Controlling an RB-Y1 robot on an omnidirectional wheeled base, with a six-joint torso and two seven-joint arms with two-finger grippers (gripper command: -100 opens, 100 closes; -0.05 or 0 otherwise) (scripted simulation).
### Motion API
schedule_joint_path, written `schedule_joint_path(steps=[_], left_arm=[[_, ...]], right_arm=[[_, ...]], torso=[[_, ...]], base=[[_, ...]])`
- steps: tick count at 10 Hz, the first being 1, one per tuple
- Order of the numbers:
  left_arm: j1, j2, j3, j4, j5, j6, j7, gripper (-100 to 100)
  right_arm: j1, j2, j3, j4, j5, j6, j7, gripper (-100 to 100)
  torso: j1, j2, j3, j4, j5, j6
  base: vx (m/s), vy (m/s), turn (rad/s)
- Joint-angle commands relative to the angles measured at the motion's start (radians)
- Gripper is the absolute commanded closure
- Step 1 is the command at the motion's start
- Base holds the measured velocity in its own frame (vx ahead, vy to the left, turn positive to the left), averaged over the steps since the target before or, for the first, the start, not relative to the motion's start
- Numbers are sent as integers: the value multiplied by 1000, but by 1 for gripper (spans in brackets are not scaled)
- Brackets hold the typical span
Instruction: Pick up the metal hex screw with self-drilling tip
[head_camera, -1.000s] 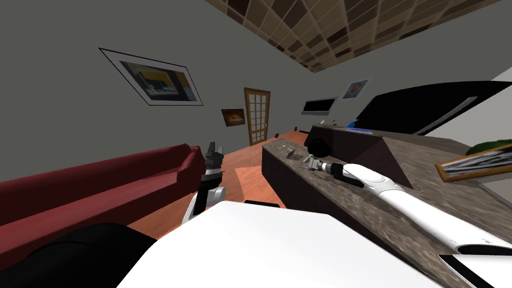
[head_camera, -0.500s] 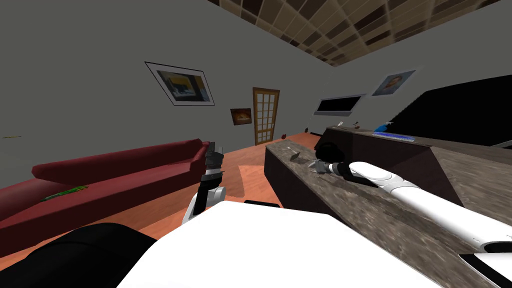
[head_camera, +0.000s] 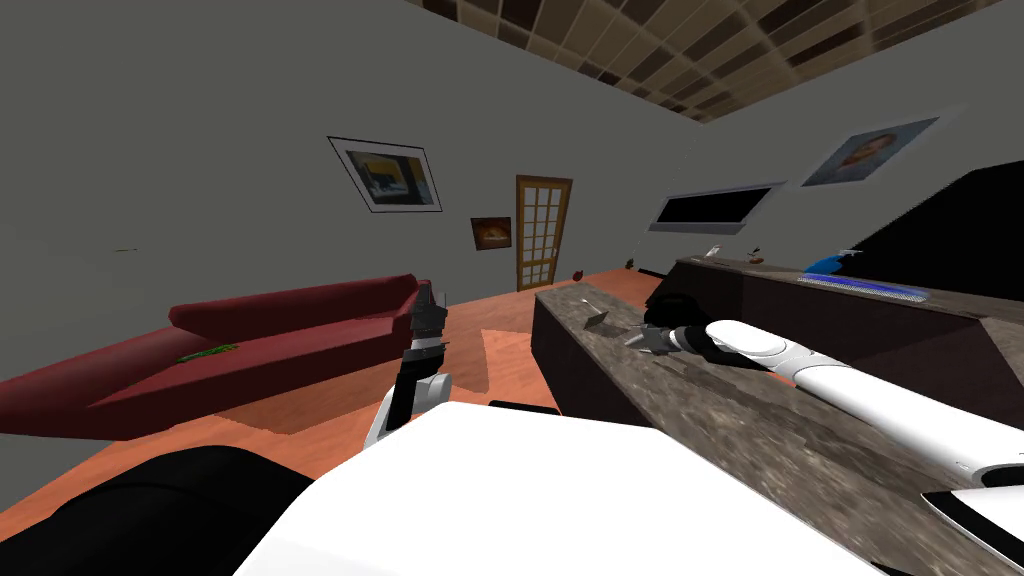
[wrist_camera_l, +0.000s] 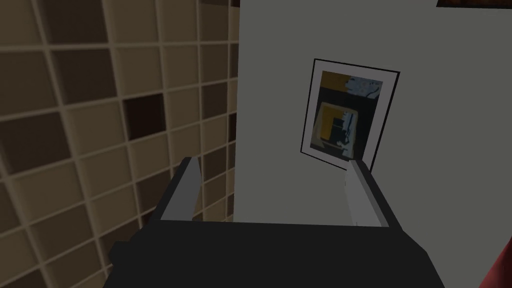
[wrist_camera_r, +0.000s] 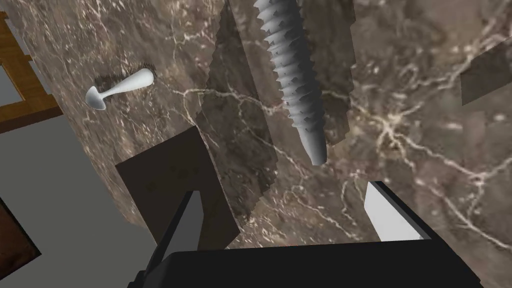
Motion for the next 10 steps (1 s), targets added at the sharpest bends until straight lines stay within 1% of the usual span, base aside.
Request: schedule_joint_path(steps=[1, 4, 5, 7, 8, 9, 10], left_arm=[[0, 0, 0, 0, 0, 0, 0, 0], [0, 0, 0, 0, 0, 0, 0, 0], [0, 0, 0, 0, 0, 0, 0, 0], [0, 0, 0, 0, 0, 0, 0, 0], [0, 0, 0, 0, 0, 0, 0, 0], [0, 0, 0, 0, 0, 0, 0, 0], [0, 0, 0, 0, 0, 0, 0, 0]], right_arm=[[-14, -22, 32, 45, 33, -41, 45, -100], [-46, -49, 94, 101, 92, -103, 96, -100], [-46, -49, 94, 101, 92, -103, 96, -100], [-60, -58, 130, 127, 123, -139, 123, -100], [-69, -44, 120, 141, 116, -129, 125, -100], [-71, -43, 123, 144, 118, -133, 129, 0], [-61, -26, 126, 151, 120, -105, 133, -100]], torso=[[0, 0, 0, 0, 0, 0], [-2, -2, -1, -1, -1, 0], [-2, -2, -1, 0, -1, 1], [2, 0, 0, 0, 0, 1], [2, -1, 0, 0, 0, 0], [4, 0, 0, 0, 0, 1], [6, 1, 1, 0, 1, 1]], base=[[71, -113, 250], [63, -126, 202], [29, -89, 46], [27, -59, 134], [17, -35, 46], [3, -6, -6], [12, -8, 27]])
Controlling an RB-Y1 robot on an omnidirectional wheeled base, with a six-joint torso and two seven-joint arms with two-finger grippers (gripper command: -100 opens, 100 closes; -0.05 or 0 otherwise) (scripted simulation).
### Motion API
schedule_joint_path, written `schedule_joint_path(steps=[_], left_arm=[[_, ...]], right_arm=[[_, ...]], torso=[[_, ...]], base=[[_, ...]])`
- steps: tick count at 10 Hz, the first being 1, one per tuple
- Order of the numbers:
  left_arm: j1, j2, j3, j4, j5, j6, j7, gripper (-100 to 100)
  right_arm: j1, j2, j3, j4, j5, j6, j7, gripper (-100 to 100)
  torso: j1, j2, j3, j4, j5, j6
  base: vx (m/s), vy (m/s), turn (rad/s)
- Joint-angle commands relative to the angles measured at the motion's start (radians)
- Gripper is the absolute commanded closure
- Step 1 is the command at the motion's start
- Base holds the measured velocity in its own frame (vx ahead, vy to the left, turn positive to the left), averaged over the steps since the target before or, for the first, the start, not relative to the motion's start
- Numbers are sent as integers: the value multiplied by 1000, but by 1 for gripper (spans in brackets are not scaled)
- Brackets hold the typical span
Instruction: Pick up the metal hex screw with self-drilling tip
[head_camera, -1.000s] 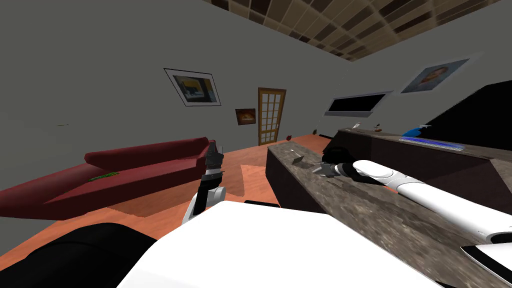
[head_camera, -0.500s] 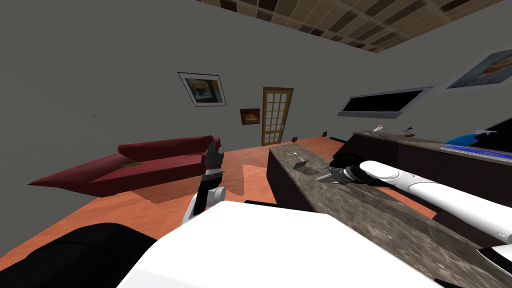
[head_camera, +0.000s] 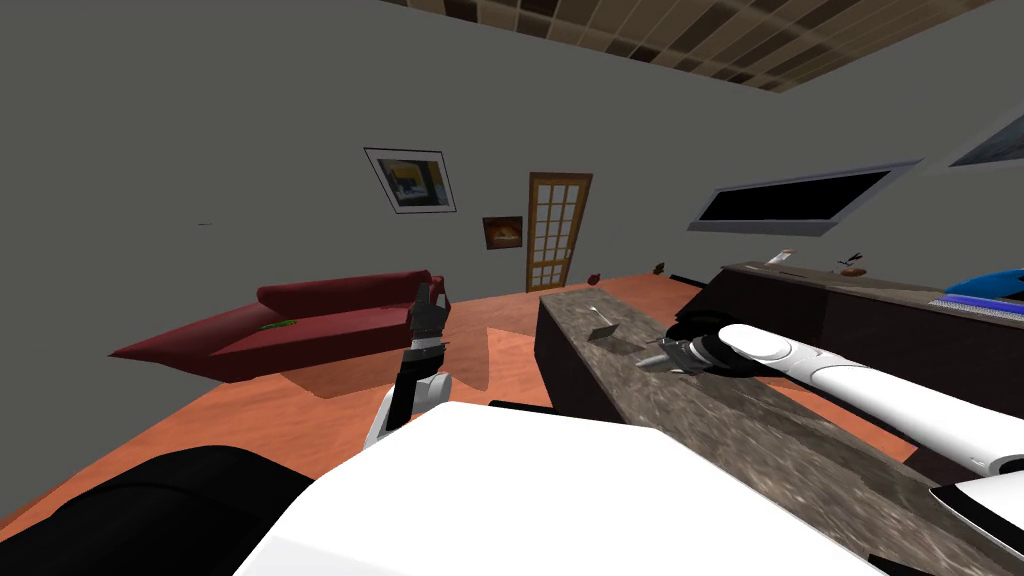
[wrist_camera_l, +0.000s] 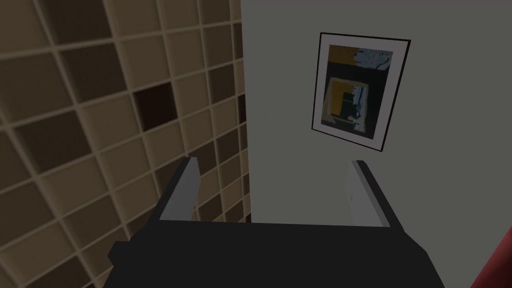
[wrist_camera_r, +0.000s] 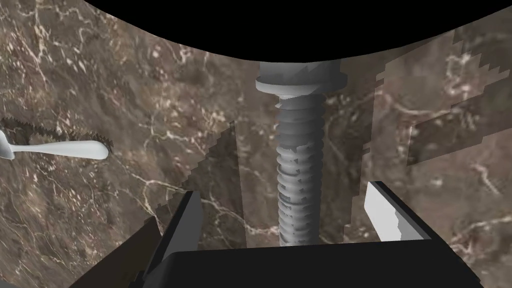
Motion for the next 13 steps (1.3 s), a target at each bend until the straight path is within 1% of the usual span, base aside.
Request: schedule_joint_path(steps=[1, 2, 3, 7, 8, 9, 10, 11, 13], left_arm=[[0, 0, 0, 0, 0, 0, 0, 0], [0, 0, 0, 0, 0, 0, 0, 0], [0, 0, 0, 0, 0, 0, 0, 0], [0, 0, 0, 0, 0, 0, 0, 0], [0, 0, 0, 0, 0, 0, 0, 0], [0, 0, 0, 0, 0, 0, 0, 0], [0, 0, 0, 0, 0, 0, 0, 0], [0, 0, 0, 0, 0, 0, 0, 0], [0, 0, 0, 0, 0, 0, 0, 0]], right_arm=[[9, 18, 4, 5, 3, 29, 3, -100], [1, 13, 3, 9, 2, 15, 5, -100], [1, 14, 3, 10, 3, 18, 6, 100], [0, 13, 3, 10, 2, 18, 6, 100], [0, 13, 3, 10, 2, 18, 6, 0], [-19, -22, -8, 7, 8, 10, 7, -100], [-19, -22, -8, 7, 8, 10, 7, -100], [-23, -48, -2, 3, 23, -16, 7, -100], [-16, -55, 15, -2, 35, -51, 4, -100]], torso=[[0, 0, 0, 0, 0, 0], [0, 0, 0, 0, 0, 0], [0, 0, 0, 0, 0, 0], [-1, -2, -2, -1, -2, -1], [-2, -2, -2, -2, -2, -1], [-2, -3, -2, -2, -2, -1], [-2, -2, -2, -1, -2, 0], [-2, -2, -2, -1, -2, -1], [0, -4, -3, -2, -2, -1]], base=[[16, -11, 36], [7, -5, 9], [0, 0, 0], [-1, 0, -4], [0, 0, 0], [-8, 8, -19], [-10, 8, -26], [1, 30, -26], [49, 57, -4]])
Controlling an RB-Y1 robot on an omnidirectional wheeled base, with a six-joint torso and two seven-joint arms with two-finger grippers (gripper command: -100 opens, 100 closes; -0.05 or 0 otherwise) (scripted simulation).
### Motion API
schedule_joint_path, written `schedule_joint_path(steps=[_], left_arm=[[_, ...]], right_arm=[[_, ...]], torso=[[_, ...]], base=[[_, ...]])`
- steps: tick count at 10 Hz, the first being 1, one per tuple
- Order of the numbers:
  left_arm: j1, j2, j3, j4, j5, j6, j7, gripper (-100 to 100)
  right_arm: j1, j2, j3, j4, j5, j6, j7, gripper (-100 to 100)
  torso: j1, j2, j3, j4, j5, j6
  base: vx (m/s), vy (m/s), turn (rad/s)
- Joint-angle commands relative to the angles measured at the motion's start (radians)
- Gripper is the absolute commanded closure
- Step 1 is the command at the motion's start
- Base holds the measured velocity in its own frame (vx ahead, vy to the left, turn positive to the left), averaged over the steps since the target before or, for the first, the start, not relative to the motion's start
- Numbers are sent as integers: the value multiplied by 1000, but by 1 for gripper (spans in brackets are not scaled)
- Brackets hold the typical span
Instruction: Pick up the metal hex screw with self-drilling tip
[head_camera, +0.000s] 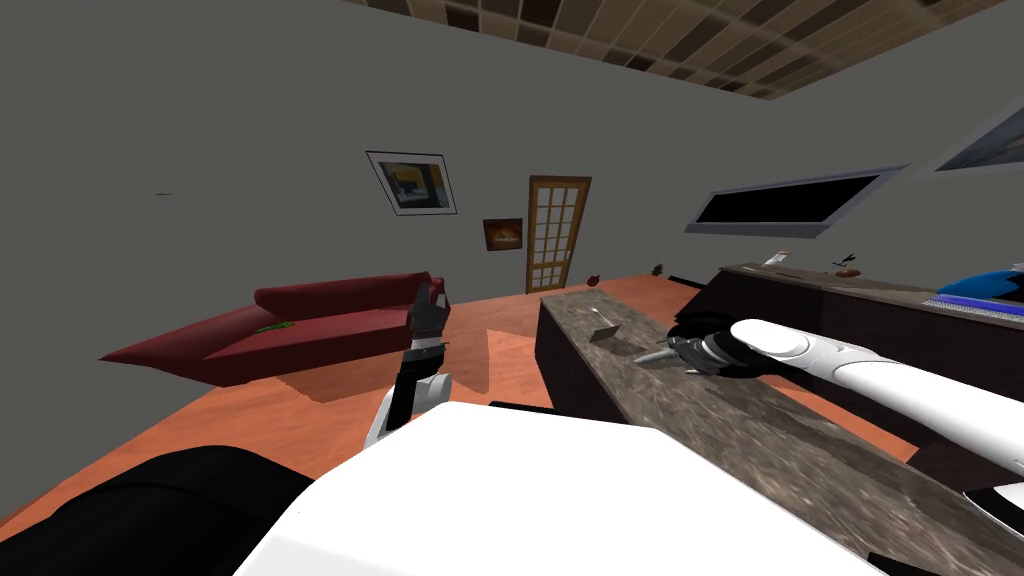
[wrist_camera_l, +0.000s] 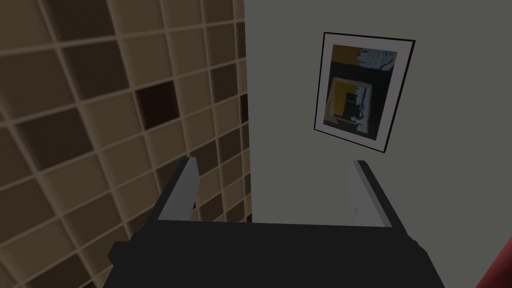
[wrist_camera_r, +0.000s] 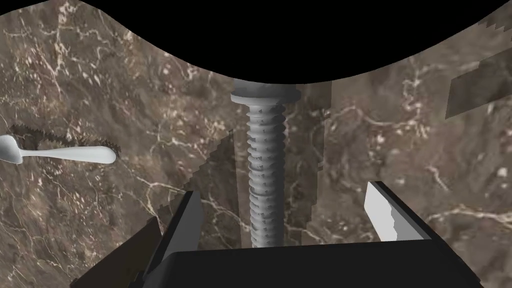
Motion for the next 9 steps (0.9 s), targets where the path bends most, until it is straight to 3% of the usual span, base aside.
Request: schedule_joint_path(steps=[1, 6, 7, 8, 9], left_arm=[[0, 0, 0, 0, 0, 0, 0, 0], [0, 0, 0, 0, 0, 0, 0, 0], [0, 0, 0, 0, 0, 0, 0, 0], [0, 0, 0, 0, 0, 0, 0, 0], [0, 0, 0, 0, 0, 0, 0, 0]], right_arm=[[10, -2, 14, -5, 6, -32, -4, -100], [23, -27, 42, -5, 17, -113, -24, -100], [18, -18, 41, 2, 20, -101, -16, -100], [18, -18, 42, 2, 20, -105, -17, 0], [68, -31, 52, 35, -30, -83, -10, -100]], torso=[[0, 0, 0, 0, 0, 0], [0, 0, 0, 0, 0, 0], [0, 0, 0, 0, 0, 0], [-2, 2, 1, 0, 0, 0], [-3, 3, 1, 1, -1, 0]], base=[[96, 95, 43], [71, 82, 1], [21, 31, -5], [4, 6, 0], [-91, -54, 333]])
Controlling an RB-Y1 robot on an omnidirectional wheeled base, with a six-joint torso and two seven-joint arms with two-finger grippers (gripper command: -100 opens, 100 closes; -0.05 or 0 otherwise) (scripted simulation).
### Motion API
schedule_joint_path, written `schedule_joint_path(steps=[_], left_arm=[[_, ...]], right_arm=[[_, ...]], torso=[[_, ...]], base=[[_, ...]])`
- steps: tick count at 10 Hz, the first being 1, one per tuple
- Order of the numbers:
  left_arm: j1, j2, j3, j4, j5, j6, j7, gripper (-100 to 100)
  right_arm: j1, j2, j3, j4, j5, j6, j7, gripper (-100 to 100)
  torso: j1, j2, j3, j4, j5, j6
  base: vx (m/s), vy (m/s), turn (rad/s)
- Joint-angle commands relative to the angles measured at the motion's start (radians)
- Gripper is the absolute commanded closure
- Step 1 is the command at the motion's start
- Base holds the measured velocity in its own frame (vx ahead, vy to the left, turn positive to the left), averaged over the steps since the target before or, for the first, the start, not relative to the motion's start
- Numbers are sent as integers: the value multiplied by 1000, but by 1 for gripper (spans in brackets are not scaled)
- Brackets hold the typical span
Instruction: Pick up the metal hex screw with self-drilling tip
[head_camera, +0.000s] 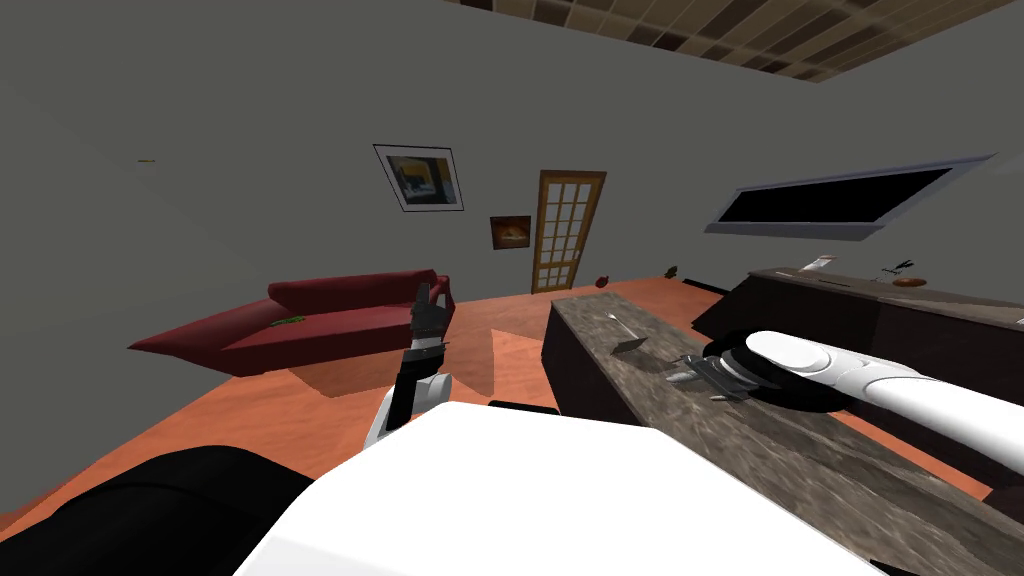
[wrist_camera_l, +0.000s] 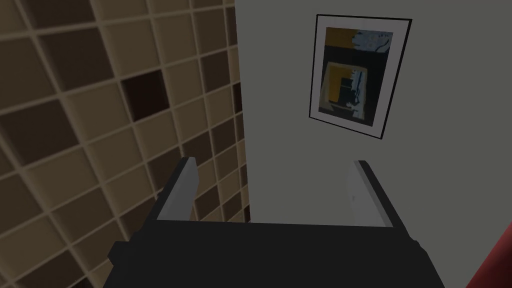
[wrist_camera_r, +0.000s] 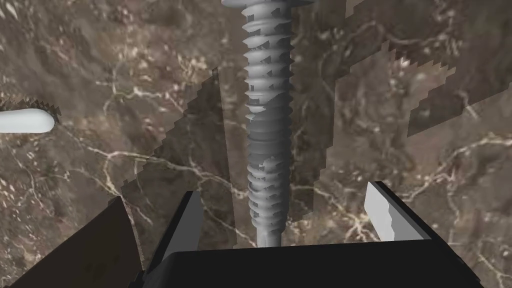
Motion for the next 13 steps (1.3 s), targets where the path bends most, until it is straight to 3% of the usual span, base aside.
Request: schedule_joint_path(steps=[1, 2, 4, 5, 7, 8, 9, 10, 11, 13], left_arm=[[0, 0, 0, 0, 0, 0, 0, 0], [0, 0, 0, 0, 0, 0, 0, 0], [0, 0, 0, 0, 0, 0, 0, 0], [0, 0, 0, 0, 0, 0, 0, 0], [0, 0, 0, 0, 0, 0, 0, 0], [0, 0, 0, 0, 0, 0, 0, 0], [0, 0, 0, 0, 0, 0, 0, 0], [0, 0, 0, 0, 0, 0, 0, 0], [0, 0, 0, 0, 0, 0, 0, 0], [0, 0, 0, 0, 0, 0, 0, 0]], right_arm=[[11, 3, 10, 32, -48, 4, 4, -100], [57, -10, 20, 65, -81, 26, 11, -100], [72, -10, 20, 65, -132, 26, 11, -100], [112, -23, 30, 98, -164, 47, 17, -100], [133, -23, 30, 98, -216, 47, 17, -100], [173, -37, 40, 131, -248, 69, 24, -100], [194, -37, 40, 131, -278, 69, 24, -100], [194, -37, 40, 131, -300, 69, 24, -100], [236, -50, 49, 164, -332, 91, 31, -100], [255, -50, 49, 164, -384, 91, 31, -100]], torso=[[0, 0, 0, 0, 0, 0], [0, 2, 1, 1, 0, 0], [-1, 4, 3, 1, 0, 1], [0, 1, 1, 1, 0, 2], [0, 2, 2, 1, 0, 1], [0, 0, 1, 1, 0, 2], [1, 2, 1, 1, 0, 0], [0, 2, 2, 1, 0, 1], [0, 0, 1, 1, 0, 2], [-1, 2, 2, 1, 0, 1]], base=[[-122, -53, 434], [-159, -56, 474], [-90, -41, 215], [-102, -21, 378], [-86, -22, 205], [-107, -8, 385], [-124, -18, 344], [-60, -17, 67], [-112, -27, 406], [-87, -13, 205]])
